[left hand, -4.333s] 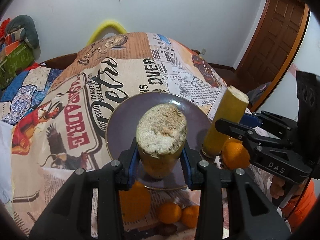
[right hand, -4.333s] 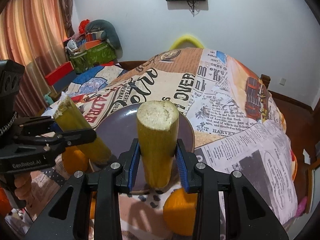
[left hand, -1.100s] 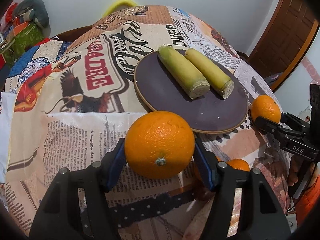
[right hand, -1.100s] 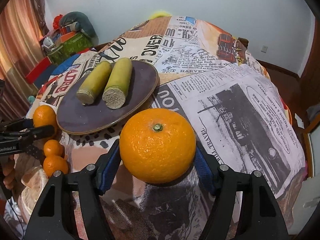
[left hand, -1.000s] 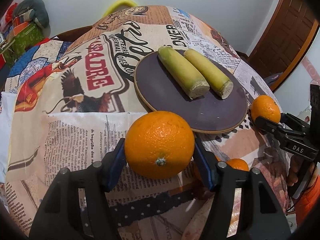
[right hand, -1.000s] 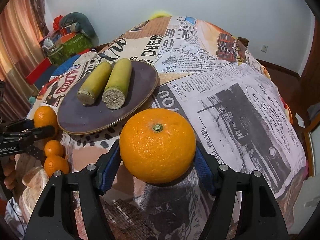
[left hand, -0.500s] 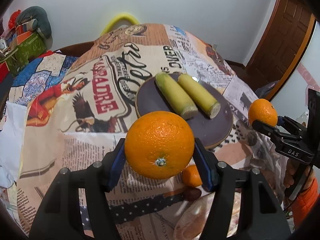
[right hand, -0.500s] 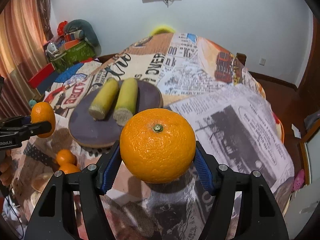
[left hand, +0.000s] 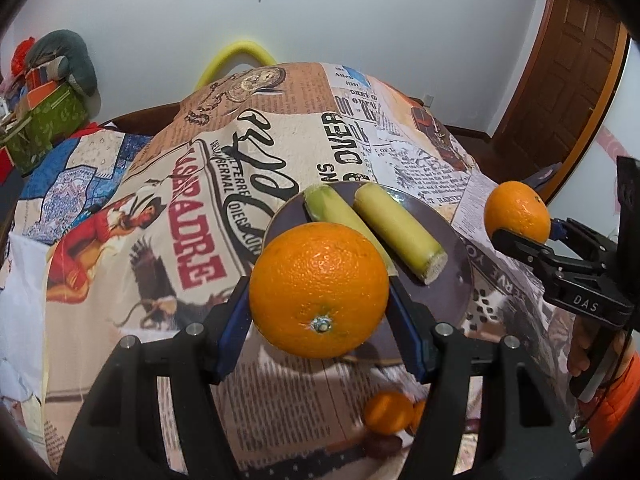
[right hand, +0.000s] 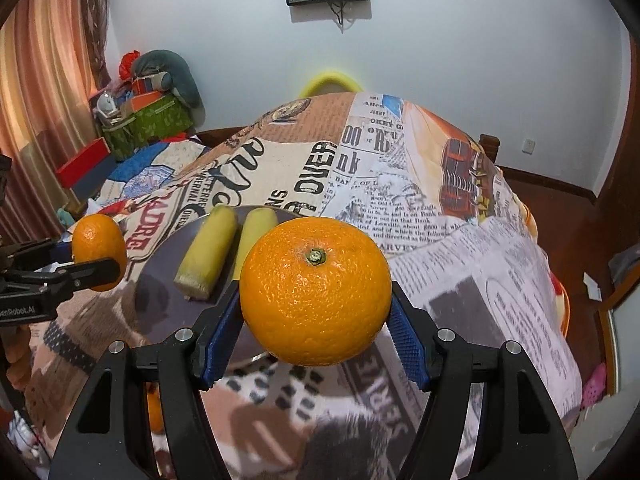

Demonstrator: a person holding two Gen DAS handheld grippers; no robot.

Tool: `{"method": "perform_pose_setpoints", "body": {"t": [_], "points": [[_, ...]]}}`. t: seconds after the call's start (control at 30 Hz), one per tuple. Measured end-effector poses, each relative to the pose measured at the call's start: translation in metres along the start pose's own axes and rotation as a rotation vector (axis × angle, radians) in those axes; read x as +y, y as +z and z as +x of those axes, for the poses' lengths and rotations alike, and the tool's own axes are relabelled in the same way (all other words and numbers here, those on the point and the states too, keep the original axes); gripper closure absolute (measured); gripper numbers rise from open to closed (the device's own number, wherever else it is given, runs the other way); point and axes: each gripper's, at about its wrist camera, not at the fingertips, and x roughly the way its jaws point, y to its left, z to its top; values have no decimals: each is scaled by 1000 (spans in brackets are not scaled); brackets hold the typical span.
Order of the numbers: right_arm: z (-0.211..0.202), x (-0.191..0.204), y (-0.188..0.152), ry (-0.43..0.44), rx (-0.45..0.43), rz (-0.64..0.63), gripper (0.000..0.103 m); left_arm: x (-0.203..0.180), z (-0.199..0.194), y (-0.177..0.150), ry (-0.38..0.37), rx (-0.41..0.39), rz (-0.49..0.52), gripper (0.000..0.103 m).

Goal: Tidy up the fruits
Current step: 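Carry both oranges onto the plate beside the cylinders and open both tools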

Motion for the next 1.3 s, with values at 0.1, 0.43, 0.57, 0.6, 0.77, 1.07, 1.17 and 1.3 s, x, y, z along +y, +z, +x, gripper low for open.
{"method": "perform_pose_setpoints", "body": {"t": [0.1,0.43,0.57,0.6,0.77,1.07,1.17,1.3], "points": [[12,-2,6,7,16,0,38,-1,11,6,-3,9,17,39],[48,2,24,17,64,-42,38,5,43,19,6,39,12,39],[59,9,25,16,82,-70,38,8,52,20,12,58,0,39],[61,10,25,18,88,-75,38,9,55,20,12,61,-2,39],[67,17,24,48,102,-80,38,9,62,20,6,76,-4,39],[71,20,25,83,119,-73,38,20,67,22,-47,97,-82,39],[73,15,24,104,131,-34,37,22,68,22,-41,104,-88,39],[74,8,23,126,150,18,36,15,66,23,-1,100,-45,37]]}}
